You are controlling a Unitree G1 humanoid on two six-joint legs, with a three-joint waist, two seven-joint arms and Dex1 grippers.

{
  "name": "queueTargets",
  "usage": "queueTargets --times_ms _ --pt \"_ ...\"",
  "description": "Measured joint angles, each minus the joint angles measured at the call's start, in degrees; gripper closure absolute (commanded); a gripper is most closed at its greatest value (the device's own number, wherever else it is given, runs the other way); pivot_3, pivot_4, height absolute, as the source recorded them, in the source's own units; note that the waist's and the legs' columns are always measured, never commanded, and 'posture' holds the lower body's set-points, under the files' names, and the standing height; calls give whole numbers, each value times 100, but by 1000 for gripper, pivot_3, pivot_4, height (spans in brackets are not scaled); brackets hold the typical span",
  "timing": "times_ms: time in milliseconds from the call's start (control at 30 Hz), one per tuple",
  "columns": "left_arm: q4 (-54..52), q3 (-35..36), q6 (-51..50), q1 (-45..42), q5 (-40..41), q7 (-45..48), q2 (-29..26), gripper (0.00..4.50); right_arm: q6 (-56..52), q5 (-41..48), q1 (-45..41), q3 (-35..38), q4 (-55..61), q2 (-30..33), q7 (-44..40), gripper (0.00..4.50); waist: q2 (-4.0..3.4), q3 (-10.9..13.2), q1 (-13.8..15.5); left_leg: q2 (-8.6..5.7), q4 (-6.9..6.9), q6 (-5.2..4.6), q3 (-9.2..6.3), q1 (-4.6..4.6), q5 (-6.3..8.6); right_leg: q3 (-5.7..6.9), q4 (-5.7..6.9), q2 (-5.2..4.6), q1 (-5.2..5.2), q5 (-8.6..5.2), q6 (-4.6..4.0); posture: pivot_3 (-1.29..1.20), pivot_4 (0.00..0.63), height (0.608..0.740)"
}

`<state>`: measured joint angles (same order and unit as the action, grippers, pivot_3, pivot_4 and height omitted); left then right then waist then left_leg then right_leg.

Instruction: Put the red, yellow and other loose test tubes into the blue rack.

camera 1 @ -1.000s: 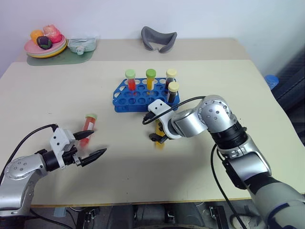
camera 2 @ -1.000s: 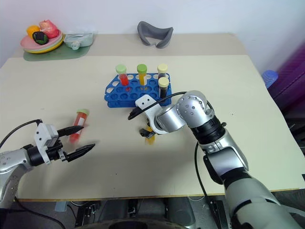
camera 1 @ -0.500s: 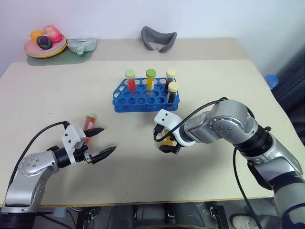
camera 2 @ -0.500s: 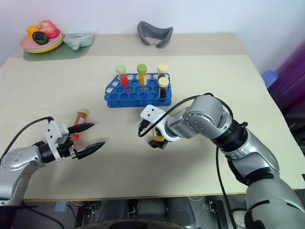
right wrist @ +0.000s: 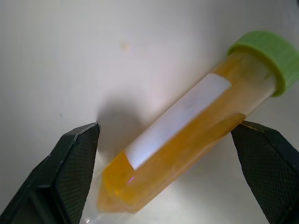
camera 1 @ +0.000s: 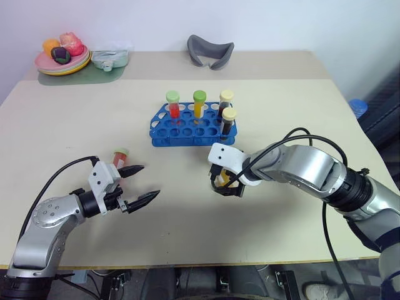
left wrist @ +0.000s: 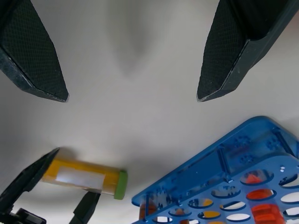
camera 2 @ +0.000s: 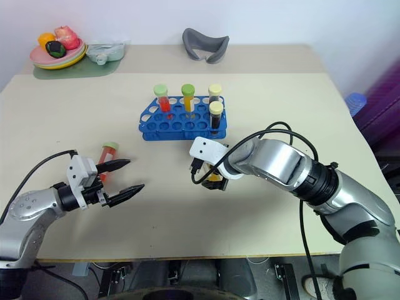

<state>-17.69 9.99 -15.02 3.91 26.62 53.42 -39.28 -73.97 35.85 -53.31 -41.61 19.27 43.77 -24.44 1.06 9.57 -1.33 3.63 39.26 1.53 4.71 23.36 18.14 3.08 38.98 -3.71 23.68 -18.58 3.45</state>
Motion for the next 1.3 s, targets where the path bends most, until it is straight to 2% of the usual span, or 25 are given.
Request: queueTargets --times_ms 67,200,267,533,833,900,1000,1300 --pt "-154 -14 -135 -107 42 -66 0 0 -400 23 133 402 -163 -172 -10 37 0 0 38 0 2 4 0 -1 -3 0 1 0 -3 0 0 0 150 735" --pt "-340 -70 -369 -292 126 -177 33 0 -1511 44 260 1501 -621 -905 343 37 1 -1 53 0 3 26 -1 -3 -15 1 4 0 -6 0 0 0 150 735" --pt "-353 -153 -436 -315 141 -217 86 0 -1710 154 294 1778 -746 -1008 602 37 1 -1 62 -1 3 28 -1 -3 -16 1 2 0 -6 0 0 0 150 735" --pt "-357 -260 -448 -314 146 -205 132 0 -1790 885 322 1803 -721 -947 1781 37 1 -1 58 -1 3 27 0 -3 -16 1 2 3 -6 0 0 0 150 735" --pt "-327 -299 -258 -295 147 14 217 0 -1765 2305 371 1795 -626 -778 3205 37 1 -1 52 0 3 26 0 -3 -15 1 2 4 -6 0 0 0 150 735" --pt "-308 -299 -157 -246 140 66 228 0 -1761 2602 370 1822 -694 -772 3491 571 1 -1 51 0 3 26 0 -3 -15 1 2 4 -6 0 0 0 150 735" --pt "-243 -299 -68 -198 131 131 239 0 -1761 2937 370 1812 -729 -773 3726 1798 1 -1 58 0 3 22 0 -3 -13 1 2 4 -6 0 0 0 150 735" --pt "-52 -300 182 -126 78 198 261 0 -1788 3453 255 1719 -840 -741 4225 1798 1 -1 56 0 3 6 0 -2 -4 1 2 4 -5 0 0 0 150 735"
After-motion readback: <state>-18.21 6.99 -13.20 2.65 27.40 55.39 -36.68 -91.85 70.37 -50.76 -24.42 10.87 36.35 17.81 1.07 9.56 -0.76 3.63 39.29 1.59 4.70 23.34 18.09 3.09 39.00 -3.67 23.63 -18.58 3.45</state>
